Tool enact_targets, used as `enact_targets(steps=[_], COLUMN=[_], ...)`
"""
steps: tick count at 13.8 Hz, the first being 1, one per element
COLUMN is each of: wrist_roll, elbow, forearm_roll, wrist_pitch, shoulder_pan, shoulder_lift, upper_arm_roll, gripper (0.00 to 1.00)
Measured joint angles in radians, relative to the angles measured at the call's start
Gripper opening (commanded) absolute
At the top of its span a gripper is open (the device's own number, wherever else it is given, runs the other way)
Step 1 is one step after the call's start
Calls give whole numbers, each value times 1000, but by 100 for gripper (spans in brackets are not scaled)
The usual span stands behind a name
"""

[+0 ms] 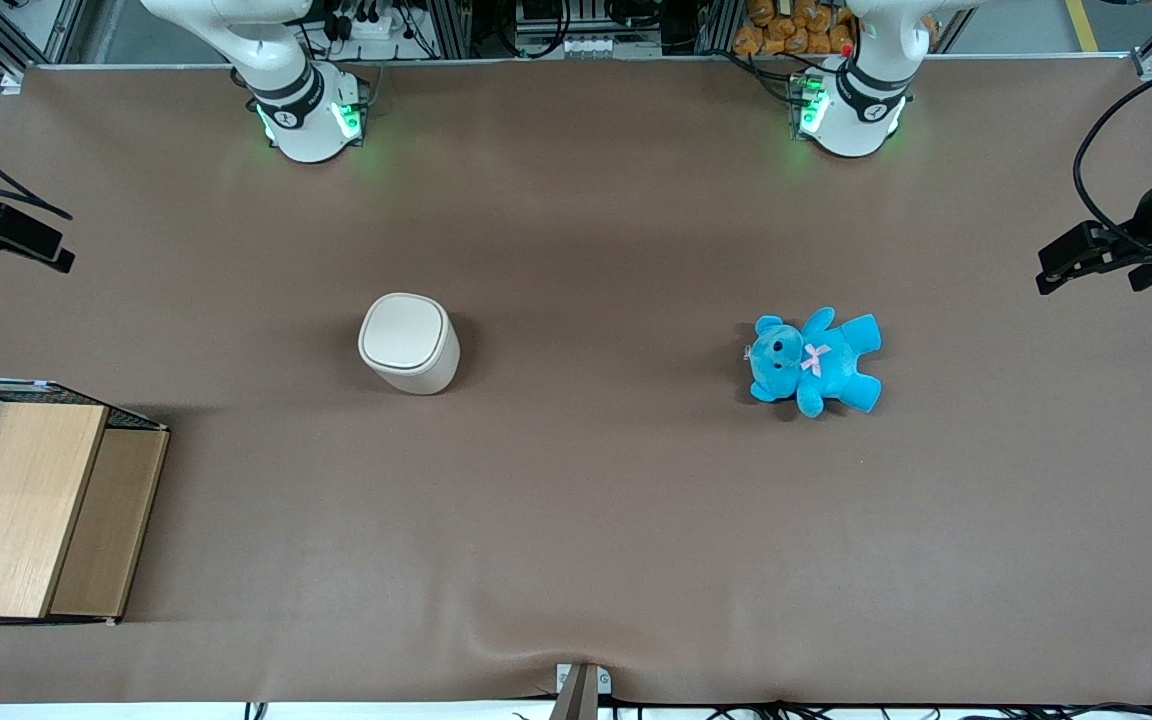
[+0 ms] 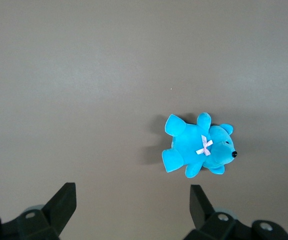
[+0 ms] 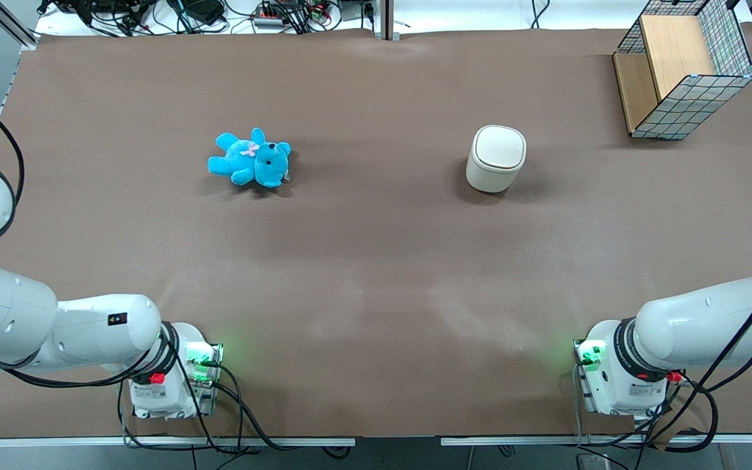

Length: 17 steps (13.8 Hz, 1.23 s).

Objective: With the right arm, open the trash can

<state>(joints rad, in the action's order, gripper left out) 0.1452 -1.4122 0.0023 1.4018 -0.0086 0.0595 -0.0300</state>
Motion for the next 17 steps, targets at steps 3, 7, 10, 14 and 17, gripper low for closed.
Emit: enact_targets(steps=[3,7,10,14,17], wrist_roll=[0,0,0,9,42], elbow=[-2,-8,-10,-24,-28], forearm_roll=[0,3,9,17,60], wrist_pitch=[-2,-1,0,3,7], shoulder_pan=[0,0,4,18,26], shoulder_lift=[1,2,2,7,28], upper_arm_roll=[0,2,7,12,13], gripper=[100,100,100,100,88])
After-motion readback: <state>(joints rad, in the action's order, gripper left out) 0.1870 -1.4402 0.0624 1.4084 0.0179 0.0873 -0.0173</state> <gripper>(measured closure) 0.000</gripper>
